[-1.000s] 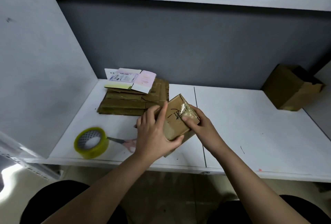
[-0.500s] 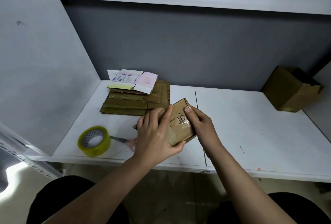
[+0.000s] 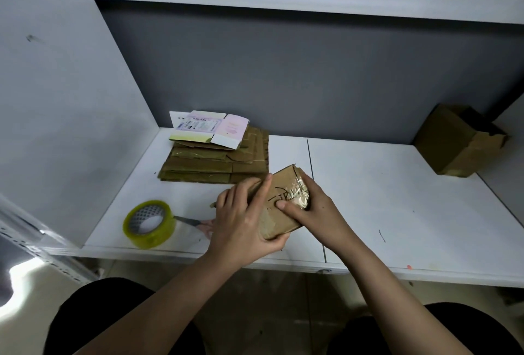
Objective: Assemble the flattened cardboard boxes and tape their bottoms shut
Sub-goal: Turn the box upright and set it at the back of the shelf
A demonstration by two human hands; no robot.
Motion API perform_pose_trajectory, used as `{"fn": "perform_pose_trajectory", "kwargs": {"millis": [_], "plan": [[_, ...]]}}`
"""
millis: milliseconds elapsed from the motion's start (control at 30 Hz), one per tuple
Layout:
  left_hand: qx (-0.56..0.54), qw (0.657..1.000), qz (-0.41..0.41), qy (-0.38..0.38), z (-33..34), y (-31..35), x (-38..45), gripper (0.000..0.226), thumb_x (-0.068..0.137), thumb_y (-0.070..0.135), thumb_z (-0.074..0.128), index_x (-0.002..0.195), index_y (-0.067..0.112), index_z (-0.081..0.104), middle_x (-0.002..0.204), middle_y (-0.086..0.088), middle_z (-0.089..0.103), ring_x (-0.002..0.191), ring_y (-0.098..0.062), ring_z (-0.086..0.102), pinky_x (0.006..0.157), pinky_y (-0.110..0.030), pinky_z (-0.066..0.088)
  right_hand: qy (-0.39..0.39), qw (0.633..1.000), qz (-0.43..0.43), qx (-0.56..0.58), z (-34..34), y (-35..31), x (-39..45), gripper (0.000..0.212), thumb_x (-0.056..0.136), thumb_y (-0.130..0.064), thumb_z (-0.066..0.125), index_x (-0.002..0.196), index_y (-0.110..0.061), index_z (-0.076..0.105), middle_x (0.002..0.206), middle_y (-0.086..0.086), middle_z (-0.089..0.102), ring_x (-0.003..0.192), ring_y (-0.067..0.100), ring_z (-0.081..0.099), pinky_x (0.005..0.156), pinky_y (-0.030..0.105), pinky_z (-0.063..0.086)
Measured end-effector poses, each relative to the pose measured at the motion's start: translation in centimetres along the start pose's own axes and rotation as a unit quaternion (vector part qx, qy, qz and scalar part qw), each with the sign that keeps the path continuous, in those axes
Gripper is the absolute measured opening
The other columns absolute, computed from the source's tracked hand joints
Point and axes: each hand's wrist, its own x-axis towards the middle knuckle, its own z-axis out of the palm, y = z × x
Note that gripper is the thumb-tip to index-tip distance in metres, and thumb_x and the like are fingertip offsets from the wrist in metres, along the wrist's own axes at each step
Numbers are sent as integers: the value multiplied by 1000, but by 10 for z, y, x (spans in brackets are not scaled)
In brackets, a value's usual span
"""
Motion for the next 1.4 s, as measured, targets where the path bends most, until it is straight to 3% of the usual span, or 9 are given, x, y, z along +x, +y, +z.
{"fn": "perform_pose_trajectory", "kwargs": {"millis": [133,233,400,500,700,867,1200,1300,1400], "plan": [[-5,1000,31,2,-2,3,4,93,65,63,60,141,13,41,125,-11,51,112,-25,51,95,-41,37,99,989,15,110,7,-9,1,45,91,-56,46,120,-25,61,115,-7,67,108,9,60,90,27,45],[-9,999,35,2,-3,4,1,92,65,63,62,140,13,42,124,-11,51,112,-25,52,94,-41,37,151,988,9,21,13,-17,-3,31,101,-43,37,108,-26,62,101,-8,67,96,12,60,79,15,43],[-18,1000,25,-2,-8,-5,3,95,64,66,60,141,15,39,125,-8,46,115,-23,48,95,-39,36,-10,999,5,35,-3,-17,-3,52,99,-43,40,148,-30,30,141,-8,48,126,7,48,108,27,38],[-43,999,13,-13,-10,-6,5,97,63,67,58,142,17,37,125,-5,42,116,-21,46,96,-38,37,-96,993,-9,67,-13,-16,-9,63,96,-36,51,150,-37,20,142,-12,46,125,0,48,106,20,40],[-48,999,11,-19,-9,-4,6,94,64,65,59,141,14,42,125,-8,46,116,-24,48,96,-37,34,10,993,-9,117,1,-12,-10,70,81,-31,74,142,-37,40,127,-12,60,115,4,58,99,28,49],[-36,999,33,-2,-12,-6,9,92,65,64,60,140,13,43,125,-7,46,115,-22,48,98,-38,33,109,989,3,100,16,-10,-5,44,90,-47,58,133,-37,53,125,-12,63,114,4,58,102,37,46],[-77,994,70,18,-20,-16,6,95,64,62,65,141,15,37,128,-4,40,119,-19,42,101,-37,30,-63,979,93,169,-3,-14,-1,60,89,-74,24,130,-42,54,129,-11,61,121,7,54,112,37,31],[-88,992,92,27,-23,-16,7,97,62,60,69,142,14,37,129,-5,41,121,-19,41,102,-36,29,-59,977,118,168,-5,-14,6,60,91,-71,22,118,-37,63,116,-8,68,111,9,62,103,33,40],[-103,989,98,32,-26,-17,5,97,62,59,70,142,15,35,132,-5,38,124,-18,37,105,-33,26,-4,980,142,143,-6,-5,21,74,85,-80,23,131,-30,52,129,-2,59,119,14,55,108,39,38]]}}
